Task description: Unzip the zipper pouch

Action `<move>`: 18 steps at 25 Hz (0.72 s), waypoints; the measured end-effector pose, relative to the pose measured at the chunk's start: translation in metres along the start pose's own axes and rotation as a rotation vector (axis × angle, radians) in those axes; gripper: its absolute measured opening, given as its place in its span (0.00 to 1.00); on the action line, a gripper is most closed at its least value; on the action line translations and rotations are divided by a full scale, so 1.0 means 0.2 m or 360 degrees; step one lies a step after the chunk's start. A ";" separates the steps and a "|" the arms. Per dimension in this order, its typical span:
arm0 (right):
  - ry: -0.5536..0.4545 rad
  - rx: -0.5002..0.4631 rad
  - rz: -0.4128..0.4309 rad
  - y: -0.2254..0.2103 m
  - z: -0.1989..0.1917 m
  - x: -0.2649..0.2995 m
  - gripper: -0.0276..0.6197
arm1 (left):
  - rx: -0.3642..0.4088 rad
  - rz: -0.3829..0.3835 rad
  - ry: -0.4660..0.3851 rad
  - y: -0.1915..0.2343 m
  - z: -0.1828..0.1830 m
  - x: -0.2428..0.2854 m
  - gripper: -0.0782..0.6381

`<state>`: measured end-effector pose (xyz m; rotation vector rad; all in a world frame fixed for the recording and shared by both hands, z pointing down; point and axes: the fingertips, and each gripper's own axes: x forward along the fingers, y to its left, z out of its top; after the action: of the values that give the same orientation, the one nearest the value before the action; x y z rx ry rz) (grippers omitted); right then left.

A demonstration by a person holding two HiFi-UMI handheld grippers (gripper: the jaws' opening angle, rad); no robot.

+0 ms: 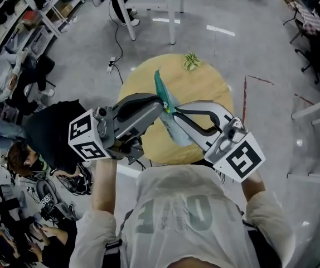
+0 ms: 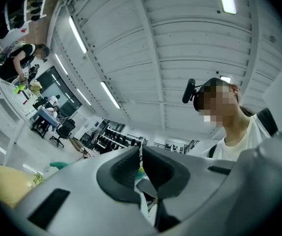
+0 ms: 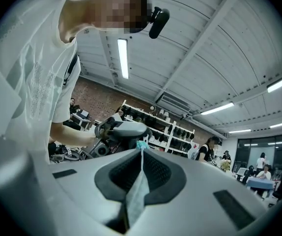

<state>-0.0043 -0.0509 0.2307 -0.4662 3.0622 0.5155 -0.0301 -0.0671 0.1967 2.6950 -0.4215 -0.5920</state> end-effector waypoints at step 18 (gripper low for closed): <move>-0.0011 0.0077 0.0051 0.06 0.00 -0.04 0.10 | 0.0064 0.0416 -0.0023 0.23 -0.04 -0.12 0.14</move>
<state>0.0008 -0.0382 0.2357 -0.4140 3.0722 0.4420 -0.0567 -0.0982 0.2296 2.6144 -0.7821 -0.5314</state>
